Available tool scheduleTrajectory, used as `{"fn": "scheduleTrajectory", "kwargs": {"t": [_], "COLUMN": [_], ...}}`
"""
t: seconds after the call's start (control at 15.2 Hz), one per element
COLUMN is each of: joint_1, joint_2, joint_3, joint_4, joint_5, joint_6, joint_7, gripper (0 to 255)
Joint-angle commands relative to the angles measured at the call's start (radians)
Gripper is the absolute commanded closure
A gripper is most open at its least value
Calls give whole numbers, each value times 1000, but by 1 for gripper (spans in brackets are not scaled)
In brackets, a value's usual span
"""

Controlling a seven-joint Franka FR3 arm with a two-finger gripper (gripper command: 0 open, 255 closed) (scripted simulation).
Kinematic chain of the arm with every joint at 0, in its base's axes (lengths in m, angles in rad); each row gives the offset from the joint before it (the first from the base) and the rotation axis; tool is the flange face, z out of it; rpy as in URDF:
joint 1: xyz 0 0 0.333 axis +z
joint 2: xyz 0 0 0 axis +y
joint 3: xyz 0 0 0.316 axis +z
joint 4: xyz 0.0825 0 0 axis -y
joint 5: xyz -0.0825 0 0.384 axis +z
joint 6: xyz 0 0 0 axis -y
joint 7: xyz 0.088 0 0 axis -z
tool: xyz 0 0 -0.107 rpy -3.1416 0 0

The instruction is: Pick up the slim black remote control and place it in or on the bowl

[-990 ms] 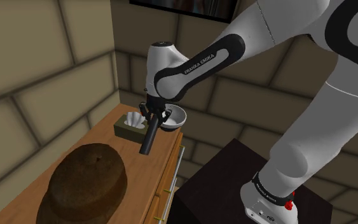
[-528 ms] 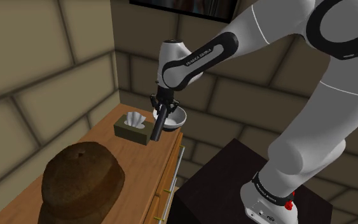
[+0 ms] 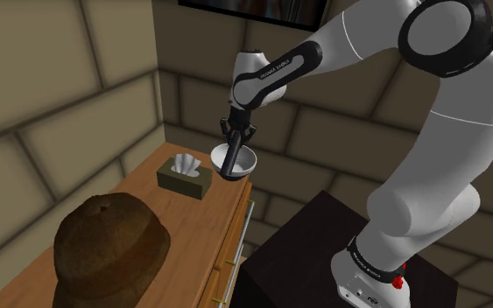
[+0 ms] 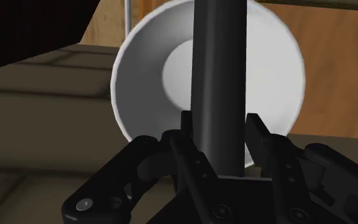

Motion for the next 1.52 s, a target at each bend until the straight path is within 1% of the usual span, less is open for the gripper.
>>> {"fn": "scheduleTrajectory", "kwargs": {"t": [0.0, 0.07, 0.2, 0.79, 1.32, 1.39, 1.45], "joint_1": [-20, -27, -28, -68, -109, -113, -115], "joint_2": [46, 60, 78, 176, 185, 196, 212], "joint_3": [-23, -30, -30, 5, 47, 39, 32], "joint_4": [59, 78, 72, 56, 58, 58, 72], "joint_5": [-18, -23, -36, -133, -160, -168, -175], "joint_6": [-16, -22, 0, 90, 86, 97, 97], "joint_7": [-37, -50, -41, 23, 41, 34, 28], "gripper": [255, 255, 255, 255, 255, 0, 0]}}
